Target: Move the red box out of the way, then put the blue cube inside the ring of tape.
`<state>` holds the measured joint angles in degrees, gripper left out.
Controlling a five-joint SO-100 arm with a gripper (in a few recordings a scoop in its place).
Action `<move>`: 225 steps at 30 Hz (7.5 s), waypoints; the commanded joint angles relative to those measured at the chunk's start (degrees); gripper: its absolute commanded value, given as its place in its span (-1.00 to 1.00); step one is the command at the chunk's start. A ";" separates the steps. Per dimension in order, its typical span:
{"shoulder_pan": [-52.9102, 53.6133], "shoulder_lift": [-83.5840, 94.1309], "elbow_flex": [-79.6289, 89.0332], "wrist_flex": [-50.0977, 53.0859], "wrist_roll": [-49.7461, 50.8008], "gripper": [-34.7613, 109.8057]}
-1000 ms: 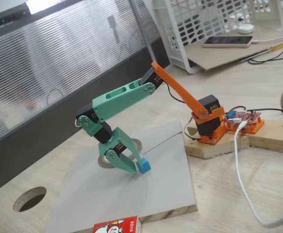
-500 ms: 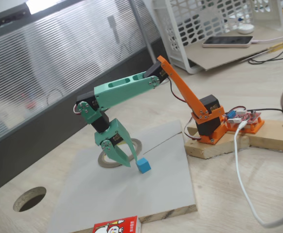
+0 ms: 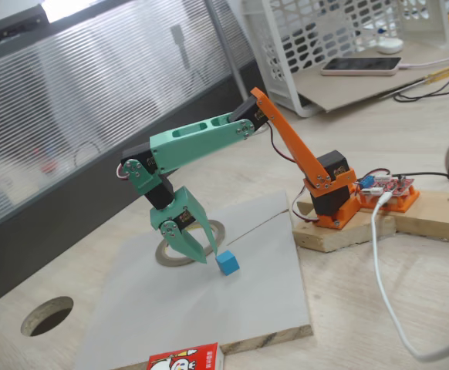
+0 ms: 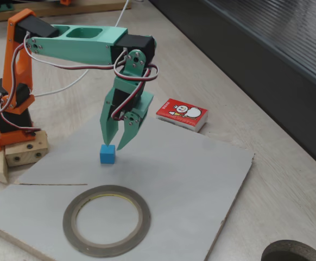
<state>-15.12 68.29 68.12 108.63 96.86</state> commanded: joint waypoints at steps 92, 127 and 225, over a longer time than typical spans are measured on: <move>2.81 18.46 21.45 -3.25 0.97 -0.31; 2.90 18.37 29.36 -6.33 0.97 0.30; 2.20 9.49 29.36 -15.21 0.44 0.29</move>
<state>-12.48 76.38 97.65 91.14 96.86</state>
